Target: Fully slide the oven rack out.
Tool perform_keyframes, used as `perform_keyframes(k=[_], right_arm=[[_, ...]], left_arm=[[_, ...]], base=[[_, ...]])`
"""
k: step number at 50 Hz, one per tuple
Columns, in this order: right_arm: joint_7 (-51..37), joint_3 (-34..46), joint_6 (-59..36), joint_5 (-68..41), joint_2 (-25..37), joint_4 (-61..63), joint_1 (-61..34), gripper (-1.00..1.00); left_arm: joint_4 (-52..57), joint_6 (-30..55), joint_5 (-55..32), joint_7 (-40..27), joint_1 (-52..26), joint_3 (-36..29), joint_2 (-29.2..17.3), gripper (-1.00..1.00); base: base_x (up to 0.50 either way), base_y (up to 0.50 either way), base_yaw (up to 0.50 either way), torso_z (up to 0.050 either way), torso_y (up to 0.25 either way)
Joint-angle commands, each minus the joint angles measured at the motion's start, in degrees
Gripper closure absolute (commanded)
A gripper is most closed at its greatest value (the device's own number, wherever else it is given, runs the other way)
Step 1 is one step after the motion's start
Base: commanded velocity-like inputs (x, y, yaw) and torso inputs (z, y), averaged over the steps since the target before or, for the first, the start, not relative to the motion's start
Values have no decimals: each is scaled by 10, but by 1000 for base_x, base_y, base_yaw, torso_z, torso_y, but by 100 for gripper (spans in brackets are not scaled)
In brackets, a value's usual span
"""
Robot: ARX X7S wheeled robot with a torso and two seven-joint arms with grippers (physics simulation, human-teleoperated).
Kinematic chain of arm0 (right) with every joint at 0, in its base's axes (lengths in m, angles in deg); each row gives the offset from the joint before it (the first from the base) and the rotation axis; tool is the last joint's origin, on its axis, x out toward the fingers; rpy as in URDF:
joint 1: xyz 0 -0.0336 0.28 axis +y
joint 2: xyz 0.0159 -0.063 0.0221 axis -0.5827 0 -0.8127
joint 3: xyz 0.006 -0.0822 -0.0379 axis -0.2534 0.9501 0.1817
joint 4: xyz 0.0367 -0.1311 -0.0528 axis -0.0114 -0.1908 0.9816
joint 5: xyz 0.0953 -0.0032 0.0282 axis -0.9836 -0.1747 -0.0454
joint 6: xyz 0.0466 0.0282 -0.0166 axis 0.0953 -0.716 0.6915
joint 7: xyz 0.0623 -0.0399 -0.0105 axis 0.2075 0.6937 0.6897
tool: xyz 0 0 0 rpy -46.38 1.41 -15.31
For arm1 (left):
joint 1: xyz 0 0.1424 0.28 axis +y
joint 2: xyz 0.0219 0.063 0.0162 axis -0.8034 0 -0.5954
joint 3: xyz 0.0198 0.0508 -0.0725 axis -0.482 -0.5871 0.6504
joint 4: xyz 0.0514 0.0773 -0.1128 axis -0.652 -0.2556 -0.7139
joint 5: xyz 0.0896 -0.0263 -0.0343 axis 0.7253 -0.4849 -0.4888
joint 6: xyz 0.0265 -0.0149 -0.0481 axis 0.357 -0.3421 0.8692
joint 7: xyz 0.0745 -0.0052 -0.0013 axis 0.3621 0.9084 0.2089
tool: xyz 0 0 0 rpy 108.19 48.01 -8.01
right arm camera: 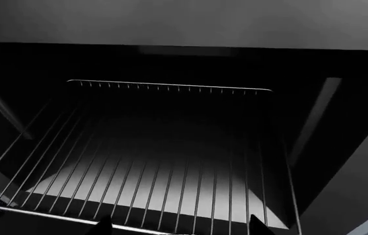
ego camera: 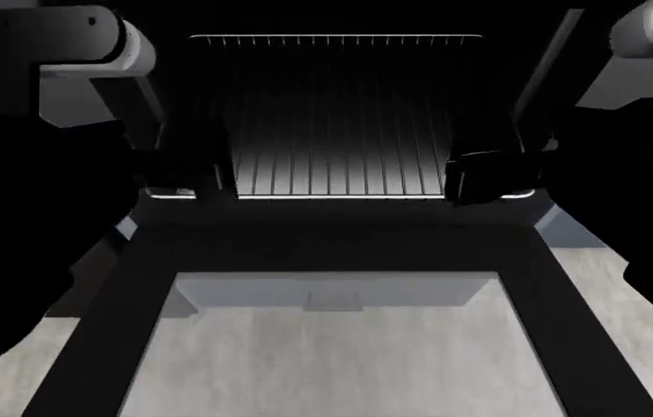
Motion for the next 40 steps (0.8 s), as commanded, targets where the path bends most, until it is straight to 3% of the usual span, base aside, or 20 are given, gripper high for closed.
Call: perform_keyframes(k=[1,20,40], right_arm=[[47,16,-7,76,-40,-49,1,-100],[143,51,-4,211,-79,-123,21,-100],[194,85,-5,268,-122,-204,-5,-100]], left_arm=[[-60,14,99,60,-2,-32,54,-100],[-187,5,237,169,-23,-82,122,-100],[-256,2,282,179,-29,-117,157,-100]], base=[[0,0,0,0,0],[0,0,0,0,0],[0,0,0,0,0]])
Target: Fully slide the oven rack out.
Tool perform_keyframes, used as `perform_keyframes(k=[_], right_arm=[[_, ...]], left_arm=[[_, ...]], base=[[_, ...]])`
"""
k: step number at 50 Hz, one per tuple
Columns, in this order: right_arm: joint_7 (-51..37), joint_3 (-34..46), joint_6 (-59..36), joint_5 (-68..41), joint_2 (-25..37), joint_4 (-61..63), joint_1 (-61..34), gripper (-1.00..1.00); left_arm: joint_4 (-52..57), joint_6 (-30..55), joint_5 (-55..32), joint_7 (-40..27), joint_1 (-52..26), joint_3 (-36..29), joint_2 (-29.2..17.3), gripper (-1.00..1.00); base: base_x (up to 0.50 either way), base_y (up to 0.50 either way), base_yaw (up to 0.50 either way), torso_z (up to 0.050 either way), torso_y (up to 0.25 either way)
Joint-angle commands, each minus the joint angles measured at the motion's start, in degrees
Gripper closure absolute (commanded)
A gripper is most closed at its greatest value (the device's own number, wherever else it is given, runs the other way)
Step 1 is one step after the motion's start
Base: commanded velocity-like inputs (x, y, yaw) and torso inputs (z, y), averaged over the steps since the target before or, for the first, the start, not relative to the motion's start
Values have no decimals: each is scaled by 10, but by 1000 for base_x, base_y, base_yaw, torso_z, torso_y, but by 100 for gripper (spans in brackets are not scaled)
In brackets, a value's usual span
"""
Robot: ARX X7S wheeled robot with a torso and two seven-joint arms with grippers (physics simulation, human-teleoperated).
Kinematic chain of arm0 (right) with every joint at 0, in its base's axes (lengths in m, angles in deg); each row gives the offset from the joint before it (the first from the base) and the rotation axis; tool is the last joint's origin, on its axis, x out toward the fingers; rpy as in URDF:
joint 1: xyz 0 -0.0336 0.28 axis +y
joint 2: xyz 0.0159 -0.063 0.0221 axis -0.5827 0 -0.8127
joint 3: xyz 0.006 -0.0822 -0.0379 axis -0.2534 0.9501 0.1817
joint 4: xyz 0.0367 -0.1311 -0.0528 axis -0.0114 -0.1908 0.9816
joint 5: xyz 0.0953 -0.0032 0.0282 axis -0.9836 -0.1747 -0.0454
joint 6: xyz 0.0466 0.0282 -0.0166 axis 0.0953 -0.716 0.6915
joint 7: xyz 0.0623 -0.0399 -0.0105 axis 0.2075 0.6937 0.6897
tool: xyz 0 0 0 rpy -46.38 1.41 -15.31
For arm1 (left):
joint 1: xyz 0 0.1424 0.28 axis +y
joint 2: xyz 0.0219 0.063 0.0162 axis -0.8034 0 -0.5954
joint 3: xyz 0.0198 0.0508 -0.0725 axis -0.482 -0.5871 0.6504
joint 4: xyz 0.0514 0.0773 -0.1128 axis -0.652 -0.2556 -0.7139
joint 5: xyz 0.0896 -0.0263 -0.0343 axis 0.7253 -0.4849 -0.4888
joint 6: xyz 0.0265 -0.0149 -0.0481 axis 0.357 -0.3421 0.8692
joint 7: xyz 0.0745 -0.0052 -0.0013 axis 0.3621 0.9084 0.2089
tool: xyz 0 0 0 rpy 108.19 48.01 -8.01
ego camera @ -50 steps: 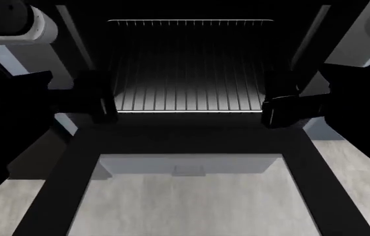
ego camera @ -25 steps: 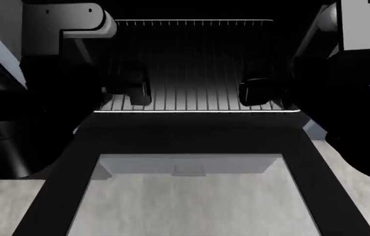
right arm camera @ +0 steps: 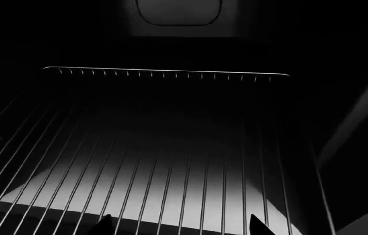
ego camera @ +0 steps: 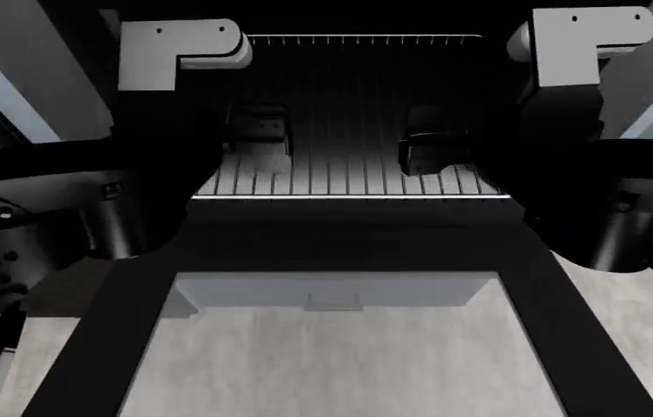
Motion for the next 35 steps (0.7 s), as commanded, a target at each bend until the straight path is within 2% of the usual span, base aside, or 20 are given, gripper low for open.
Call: perform_keyframes(k=[1,19,35], right_arm=[[28,17,-3,32,-17,-41,-13,-100],[50,43,-9,57,-30,-79,-9,-100],[72,68,-5,80,-34,-101,22,-100]], left_arm=[[-32,3,26,11,-5,-19,14,-100],[-58,5,47,21,-6,-36,17,-100],[-49,1,53,17,19,-42,2,-100]], base=[[0,0,0,0,0],[0,0,0,0,0],[0,0,0,0,0]])
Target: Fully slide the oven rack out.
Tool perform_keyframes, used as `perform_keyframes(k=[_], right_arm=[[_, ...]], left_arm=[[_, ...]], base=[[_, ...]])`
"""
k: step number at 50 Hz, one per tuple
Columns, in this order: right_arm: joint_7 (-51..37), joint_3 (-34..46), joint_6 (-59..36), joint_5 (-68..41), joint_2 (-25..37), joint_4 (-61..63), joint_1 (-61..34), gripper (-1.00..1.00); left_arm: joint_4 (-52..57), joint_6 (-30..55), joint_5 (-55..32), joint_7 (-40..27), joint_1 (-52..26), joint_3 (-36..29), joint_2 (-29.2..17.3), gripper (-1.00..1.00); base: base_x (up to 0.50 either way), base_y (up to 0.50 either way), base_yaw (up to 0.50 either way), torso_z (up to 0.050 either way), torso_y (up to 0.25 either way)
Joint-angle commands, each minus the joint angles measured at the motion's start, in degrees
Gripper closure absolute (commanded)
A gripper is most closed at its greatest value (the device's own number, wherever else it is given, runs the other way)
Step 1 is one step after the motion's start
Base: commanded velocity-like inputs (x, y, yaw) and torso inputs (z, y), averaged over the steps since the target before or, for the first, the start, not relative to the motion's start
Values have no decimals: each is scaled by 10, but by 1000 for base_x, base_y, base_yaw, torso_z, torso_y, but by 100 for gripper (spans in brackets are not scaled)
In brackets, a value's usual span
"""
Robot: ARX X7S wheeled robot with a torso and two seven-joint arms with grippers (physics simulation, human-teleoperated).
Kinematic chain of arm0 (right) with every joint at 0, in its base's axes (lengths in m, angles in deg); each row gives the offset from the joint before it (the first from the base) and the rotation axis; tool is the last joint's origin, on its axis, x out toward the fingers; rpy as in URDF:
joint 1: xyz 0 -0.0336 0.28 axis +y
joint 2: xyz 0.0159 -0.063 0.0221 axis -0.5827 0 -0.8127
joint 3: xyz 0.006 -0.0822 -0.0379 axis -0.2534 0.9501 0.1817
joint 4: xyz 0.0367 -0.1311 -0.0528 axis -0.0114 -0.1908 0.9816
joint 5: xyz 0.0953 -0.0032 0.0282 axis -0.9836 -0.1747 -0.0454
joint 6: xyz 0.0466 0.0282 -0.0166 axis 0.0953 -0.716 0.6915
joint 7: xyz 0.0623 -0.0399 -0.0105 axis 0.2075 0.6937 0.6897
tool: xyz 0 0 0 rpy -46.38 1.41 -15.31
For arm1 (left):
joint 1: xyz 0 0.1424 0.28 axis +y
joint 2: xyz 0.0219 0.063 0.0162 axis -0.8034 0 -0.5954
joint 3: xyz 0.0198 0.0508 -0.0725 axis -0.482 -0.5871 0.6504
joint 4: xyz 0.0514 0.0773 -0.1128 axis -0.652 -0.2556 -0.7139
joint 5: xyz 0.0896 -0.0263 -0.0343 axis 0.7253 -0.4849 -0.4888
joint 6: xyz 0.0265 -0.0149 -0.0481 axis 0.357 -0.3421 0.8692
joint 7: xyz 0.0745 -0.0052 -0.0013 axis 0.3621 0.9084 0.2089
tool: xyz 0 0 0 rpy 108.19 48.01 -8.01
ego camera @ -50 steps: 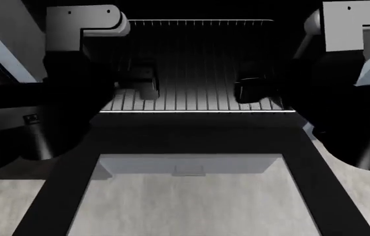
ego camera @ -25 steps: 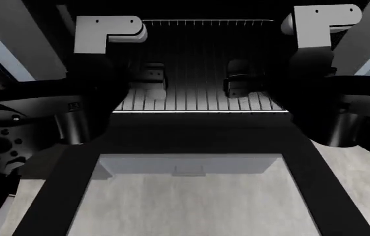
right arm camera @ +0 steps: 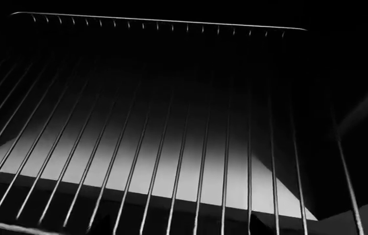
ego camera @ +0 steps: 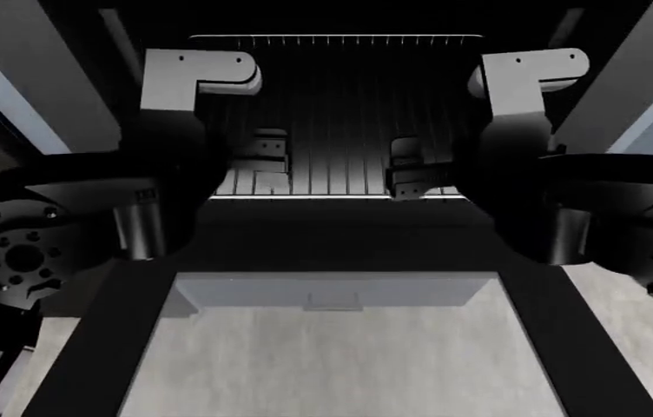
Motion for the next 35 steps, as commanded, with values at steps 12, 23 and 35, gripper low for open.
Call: perform_keyframes(k=[12,23,35], right_arm=[[38,20,19,31,-5,-41,35,-100],[45,29,17,35,5,-49,54,-100],[26,28,8,11,25,-25,84,-100]], left_arm=[[1,-20,15,9,48,-9,-11,-100],[4,-21,10,8,70,-11,-22,-100],[16,-21,3,0,104,-14,-39,-100]], base=[[0,0,0,0,0],[0,0,0,0,0],[0,0,0,0,0]])
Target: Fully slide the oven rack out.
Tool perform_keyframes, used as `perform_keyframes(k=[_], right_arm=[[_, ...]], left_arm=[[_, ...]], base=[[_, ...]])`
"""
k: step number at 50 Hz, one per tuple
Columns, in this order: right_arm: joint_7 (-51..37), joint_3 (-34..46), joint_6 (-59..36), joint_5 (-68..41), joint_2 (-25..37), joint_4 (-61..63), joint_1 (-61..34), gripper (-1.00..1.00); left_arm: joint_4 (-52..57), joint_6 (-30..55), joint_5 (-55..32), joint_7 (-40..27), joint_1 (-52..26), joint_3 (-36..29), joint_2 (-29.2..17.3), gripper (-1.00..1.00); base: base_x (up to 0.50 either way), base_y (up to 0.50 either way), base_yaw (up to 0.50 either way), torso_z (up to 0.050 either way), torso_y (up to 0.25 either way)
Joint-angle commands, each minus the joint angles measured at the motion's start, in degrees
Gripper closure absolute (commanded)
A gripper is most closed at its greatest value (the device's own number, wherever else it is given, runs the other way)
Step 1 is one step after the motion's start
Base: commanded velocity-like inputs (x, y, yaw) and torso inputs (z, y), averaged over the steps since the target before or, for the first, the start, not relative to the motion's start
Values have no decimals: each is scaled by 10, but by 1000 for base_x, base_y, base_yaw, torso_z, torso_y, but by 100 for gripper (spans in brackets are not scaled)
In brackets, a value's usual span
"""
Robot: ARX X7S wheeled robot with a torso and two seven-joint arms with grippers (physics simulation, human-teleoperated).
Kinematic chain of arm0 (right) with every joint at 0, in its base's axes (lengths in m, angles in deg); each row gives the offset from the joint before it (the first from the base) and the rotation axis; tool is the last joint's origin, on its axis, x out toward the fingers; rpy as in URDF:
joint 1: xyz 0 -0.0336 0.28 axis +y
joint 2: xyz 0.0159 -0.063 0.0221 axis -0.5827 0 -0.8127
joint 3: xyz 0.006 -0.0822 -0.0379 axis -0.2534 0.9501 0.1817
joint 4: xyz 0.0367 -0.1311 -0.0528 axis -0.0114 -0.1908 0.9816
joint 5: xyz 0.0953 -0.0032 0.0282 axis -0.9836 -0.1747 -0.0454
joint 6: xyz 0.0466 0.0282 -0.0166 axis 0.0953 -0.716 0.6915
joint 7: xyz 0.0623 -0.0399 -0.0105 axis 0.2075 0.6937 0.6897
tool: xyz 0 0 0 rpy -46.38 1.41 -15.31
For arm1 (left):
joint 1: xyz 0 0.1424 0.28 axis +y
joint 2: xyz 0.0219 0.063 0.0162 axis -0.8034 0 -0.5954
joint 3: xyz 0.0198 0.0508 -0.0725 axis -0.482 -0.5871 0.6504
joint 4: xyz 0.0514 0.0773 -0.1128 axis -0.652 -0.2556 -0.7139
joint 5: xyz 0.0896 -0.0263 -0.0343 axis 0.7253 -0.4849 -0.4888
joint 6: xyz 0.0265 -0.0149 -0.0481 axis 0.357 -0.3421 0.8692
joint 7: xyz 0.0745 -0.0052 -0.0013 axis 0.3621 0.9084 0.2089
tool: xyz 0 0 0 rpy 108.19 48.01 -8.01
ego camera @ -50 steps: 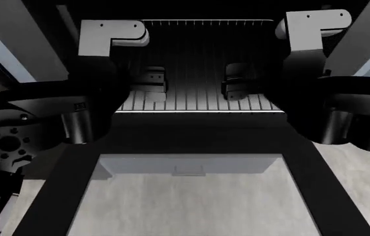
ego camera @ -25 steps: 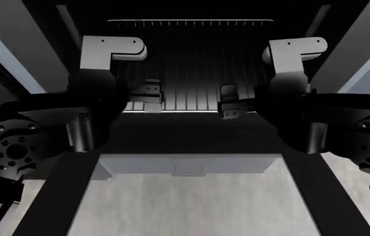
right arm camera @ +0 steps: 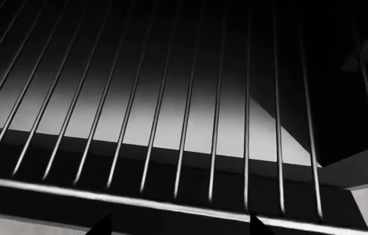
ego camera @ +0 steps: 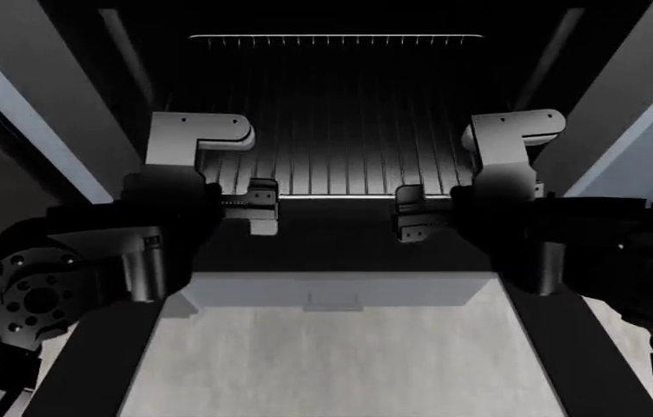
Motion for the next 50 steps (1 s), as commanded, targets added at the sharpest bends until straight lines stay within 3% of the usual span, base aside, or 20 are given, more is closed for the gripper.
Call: perform_keyframes(k=[1,15,31,50], right_arm=[[-8,2,-3,-12,14,11,25,-100],[2,-5,7,6,11,11,-8,-100],[-4,-6,-43,-9,-14,-30,-130,-100],[228,105,83,194,-160,-346,-192,-100]], left_arm=[[6,-3,-4,-3,26,-2,-13,-100],[6,-15,9,4,10,7,-18,-100],[-47,12,4,20,-100,11,17,-100],[-385,-73,174,237,-182,-85,141,-100]], base=[[0,0,0,0,0],[0,0,0,0,0],[0,0,0,0,0],[0,0,0,0,0]])
